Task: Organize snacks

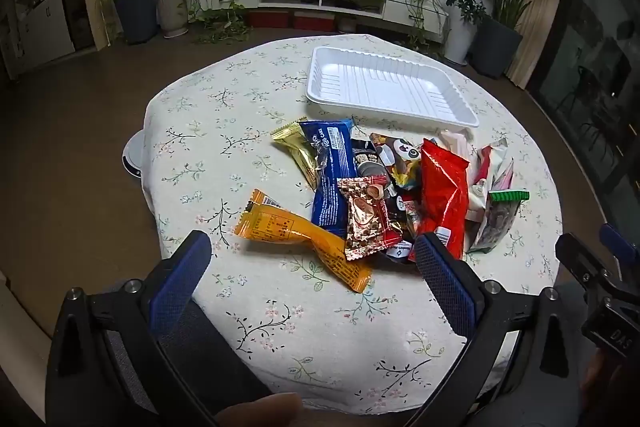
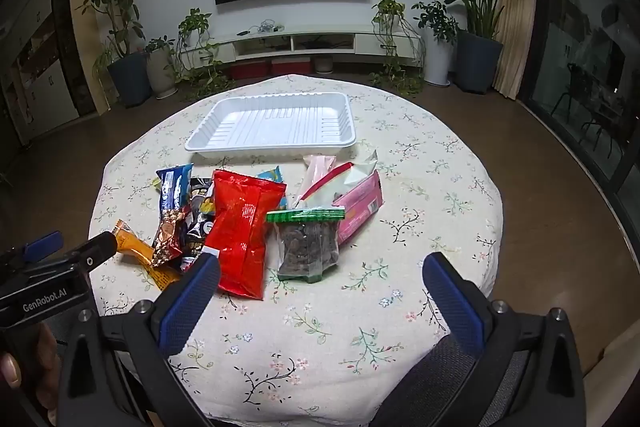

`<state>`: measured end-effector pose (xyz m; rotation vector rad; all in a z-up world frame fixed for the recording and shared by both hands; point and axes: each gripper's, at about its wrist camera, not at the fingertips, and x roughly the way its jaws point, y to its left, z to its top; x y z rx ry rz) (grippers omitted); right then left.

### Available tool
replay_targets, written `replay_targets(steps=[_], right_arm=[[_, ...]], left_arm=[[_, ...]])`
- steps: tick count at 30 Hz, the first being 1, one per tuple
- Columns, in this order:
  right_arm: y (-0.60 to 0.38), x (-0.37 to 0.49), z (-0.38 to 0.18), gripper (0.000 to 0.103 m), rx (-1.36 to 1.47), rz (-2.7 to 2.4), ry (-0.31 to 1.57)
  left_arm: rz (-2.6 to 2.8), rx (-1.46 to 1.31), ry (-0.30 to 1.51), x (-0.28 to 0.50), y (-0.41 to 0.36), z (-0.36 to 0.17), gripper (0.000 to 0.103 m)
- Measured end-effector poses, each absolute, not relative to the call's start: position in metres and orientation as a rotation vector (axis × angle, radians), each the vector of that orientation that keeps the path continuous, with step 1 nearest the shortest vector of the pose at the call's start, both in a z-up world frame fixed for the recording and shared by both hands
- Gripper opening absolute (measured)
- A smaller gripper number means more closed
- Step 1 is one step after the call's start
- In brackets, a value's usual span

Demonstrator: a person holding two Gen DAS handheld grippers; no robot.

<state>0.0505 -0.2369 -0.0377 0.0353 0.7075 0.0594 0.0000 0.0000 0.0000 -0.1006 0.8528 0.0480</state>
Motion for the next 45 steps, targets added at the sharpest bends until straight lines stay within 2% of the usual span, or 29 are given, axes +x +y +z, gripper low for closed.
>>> replay_targets(steps=[45], right_arm=[[-0.2349, 0.0526, -0.0459, 0.103, 0.027, 0.043, 0.74]], left_arm=[[0.049, -0.116, 0.839, -0.0024, -0.0003, -0.0064, 0.103]])
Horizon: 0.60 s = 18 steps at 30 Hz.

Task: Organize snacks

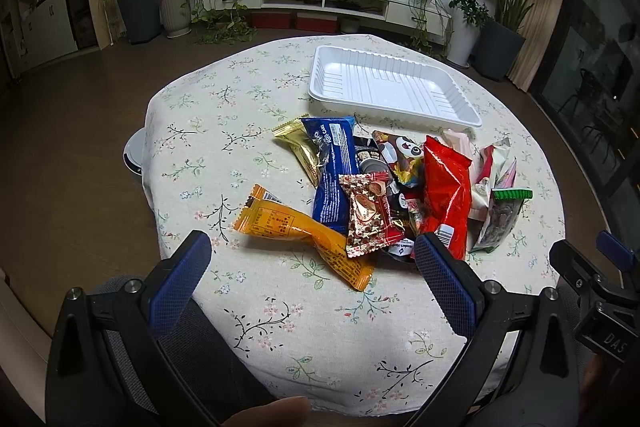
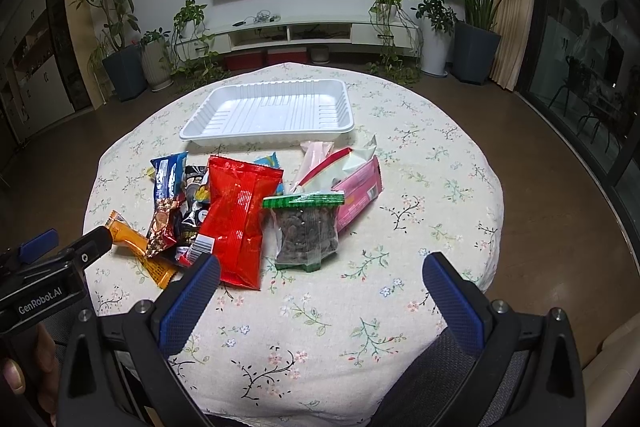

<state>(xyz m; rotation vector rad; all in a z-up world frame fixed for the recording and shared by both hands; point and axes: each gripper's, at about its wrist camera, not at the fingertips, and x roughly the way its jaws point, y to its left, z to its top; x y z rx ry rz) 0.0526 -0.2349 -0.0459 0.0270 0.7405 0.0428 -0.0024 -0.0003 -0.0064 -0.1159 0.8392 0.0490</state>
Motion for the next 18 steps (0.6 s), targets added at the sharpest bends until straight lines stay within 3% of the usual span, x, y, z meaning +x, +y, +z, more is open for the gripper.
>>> replay_targets(steps=[18], right_arm=[[-0.2343, 0.0529, -0.0466, 0.103, 0.027, 0.043, 0.745]], left_arm=[[0.043, -0.114, 0.848, -0.0037, -0.0035, -0.0097, 0.103]])
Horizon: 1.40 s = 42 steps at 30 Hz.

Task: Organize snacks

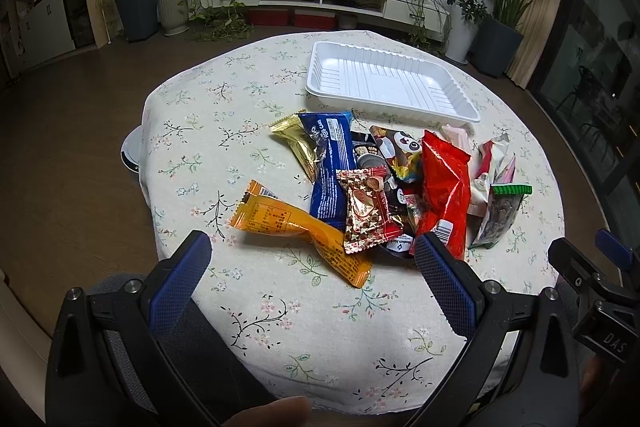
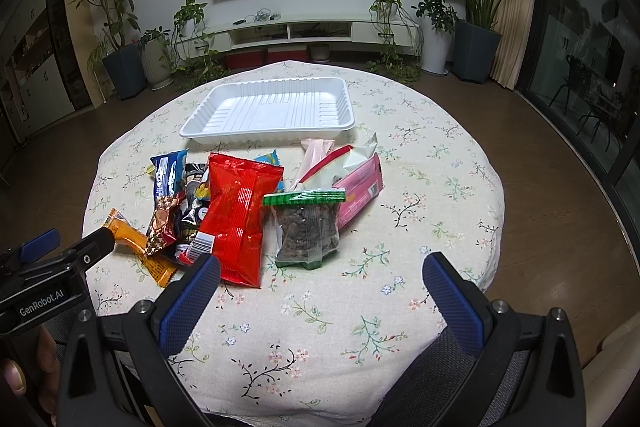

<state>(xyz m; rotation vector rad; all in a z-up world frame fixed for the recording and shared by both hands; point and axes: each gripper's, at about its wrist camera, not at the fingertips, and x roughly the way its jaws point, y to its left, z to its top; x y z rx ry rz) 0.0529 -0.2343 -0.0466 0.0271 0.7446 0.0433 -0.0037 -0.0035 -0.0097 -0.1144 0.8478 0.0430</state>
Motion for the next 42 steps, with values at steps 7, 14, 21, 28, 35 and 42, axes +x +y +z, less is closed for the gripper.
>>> replay_targets(steps=[7, 14, 21, 28, 35, 42], right_arm=[[-0.234, 0.053, -0.047, 0.103, 0.027, 0.043, 0.746], [-0.234, 0.054, -0.047, 0.103, 0.027, 0.042, 0.747], [-0.234, 0.053, -0.047, 0.103, 0.028, 0.044, 0.748], [-0.234, 0.054, -0.047, 0.103, 0.027, 0.044, 0.75], [-0.234, 0.054, -0.047, 0.103, 0.034, 0.048, 0.748], [-0.244, 0.047, -0.041, 0.103, 0.143, 0.12, 0.681]], left_arm=[[0.043, -0.114, 0.849, -0.004, -0.004, -0.01, 0.103], [0.042, -0.116, 0.851, -0.004, -0.004, -0.01, 0.103], [0.042, -0.119, 0.852, -0.004, -0.005, -0.011, 0.103], [0.031, -0.142, 0.845, -0.002, -0.004, -0.012, 0.103], [-0.116, -0.266, 0.78, -0.005, 0.008, -0.012, 0.103], [-0.251, -0.204, 0.845, -0.017, 0.018, -0.029, 0.103]])
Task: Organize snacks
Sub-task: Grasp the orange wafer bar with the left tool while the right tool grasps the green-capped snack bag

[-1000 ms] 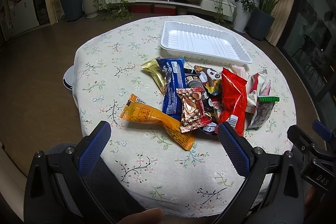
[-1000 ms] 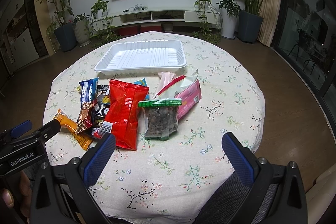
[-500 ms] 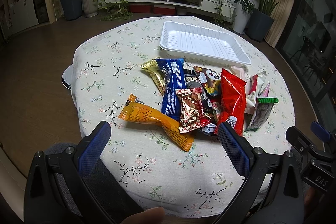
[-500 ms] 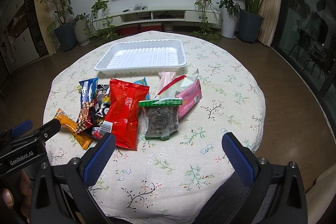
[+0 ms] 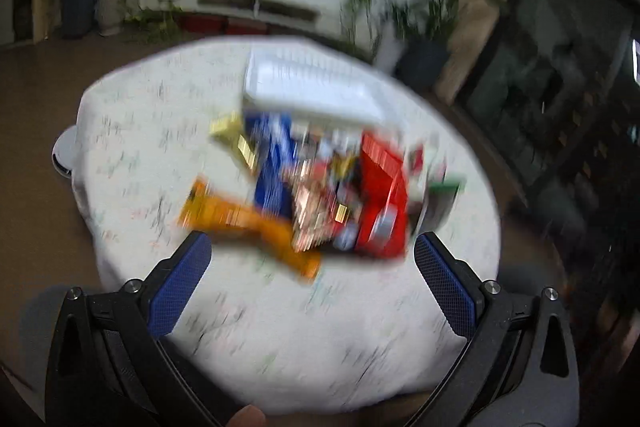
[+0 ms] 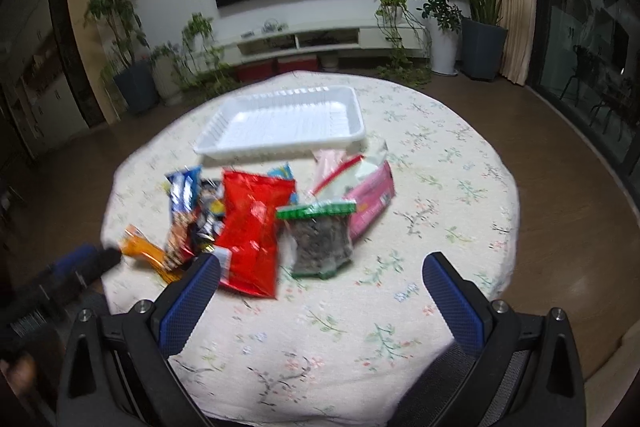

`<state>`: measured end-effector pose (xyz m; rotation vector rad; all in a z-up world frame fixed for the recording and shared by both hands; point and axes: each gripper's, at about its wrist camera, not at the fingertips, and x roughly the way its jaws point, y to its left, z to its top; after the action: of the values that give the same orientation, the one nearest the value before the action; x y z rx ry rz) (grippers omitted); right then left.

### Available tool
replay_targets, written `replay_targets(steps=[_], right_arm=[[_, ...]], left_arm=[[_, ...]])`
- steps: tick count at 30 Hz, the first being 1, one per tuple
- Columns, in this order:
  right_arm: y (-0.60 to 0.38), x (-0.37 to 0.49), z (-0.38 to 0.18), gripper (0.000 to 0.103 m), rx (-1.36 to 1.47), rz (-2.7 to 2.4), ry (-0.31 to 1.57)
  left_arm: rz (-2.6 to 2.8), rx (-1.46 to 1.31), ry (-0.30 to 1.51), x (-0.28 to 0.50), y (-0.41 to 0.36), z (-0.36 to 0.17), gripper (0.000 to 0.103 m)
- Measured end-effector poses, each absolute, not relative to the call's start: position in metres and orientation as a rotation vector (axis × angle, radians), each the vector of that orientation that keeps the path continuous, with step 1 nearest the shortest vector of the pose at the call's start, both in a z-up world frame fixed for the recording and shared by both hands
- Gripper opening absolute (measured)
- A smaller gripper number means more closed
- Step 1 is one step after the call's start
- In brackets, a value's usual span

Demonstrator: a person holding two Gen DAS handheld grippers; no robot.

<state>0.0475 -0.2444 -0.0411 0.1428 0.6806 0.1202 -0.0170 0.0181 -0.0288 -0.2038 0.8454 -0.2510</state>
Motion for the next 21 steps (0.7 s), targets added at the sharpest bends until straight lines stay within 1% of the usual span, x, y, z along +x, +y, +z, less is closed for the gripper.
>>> replay_targets(steps=[2, 6, 11, 13, 14, 15, 16, 17, 21], right_arm=[[-0.247, 0.046, -0.042, 0.103, 0.169, 0.138, 0.662], [-0.254, 0.055, -0.046, 0.103, 0.257, 0.174, 0.677], [-0.26, 0.059, -0.054, 0.103, 0.297, 0.206, 0.71], [-0.264, 0.06, -0.055, 0.099, 0.306, 0.205, 0.712], [-0.266, 0.06, -0.055, 0.098, 0.305, 0.206, 0.709], [-0.267, 0.06, -0.056, 0.095, 0.296, 0.206, 0.705], [-0.268, 0.061, -0.056, 0.092, 0.287, 0.205, 0.705], [-0.27, 0.061, -0.056, 0.092, 0.284, 0.203, 0.706], [-0.276, 0.063, -0.058, 0.09, 0.298, 0.2, 0.699]], left_arm=[[-0.184, -0.179, 0.909, -0.021, 0.023, -0.039, 0.103], [-0.118, -0.331, 0.918, -0.02, 0.048, -0.045, 0.103], [-0.097, -0.406, 0.959, 0.002, 0.044, -0.053, 0.101], [-0.131, -0.475, 0.963, 0.011, 0.04, -0.063, 0.095], [-0.131, -0.503, 0.982, 0.016, 0.039, -0.069, 0.082], [-0.138, -0.537, 0.999, 0.02, 0.039, -0.074, 0.07], [-0.156, -0.591, 1.017, 0.026, 0.039, -0.082, 0.068], [-0.157, -0.623, 1.017, 0.029, 0.041, -0.084, 0.067], [-0.152, -0.682, 0.969, 0.038, 0.049, -0.081, 0.067]])
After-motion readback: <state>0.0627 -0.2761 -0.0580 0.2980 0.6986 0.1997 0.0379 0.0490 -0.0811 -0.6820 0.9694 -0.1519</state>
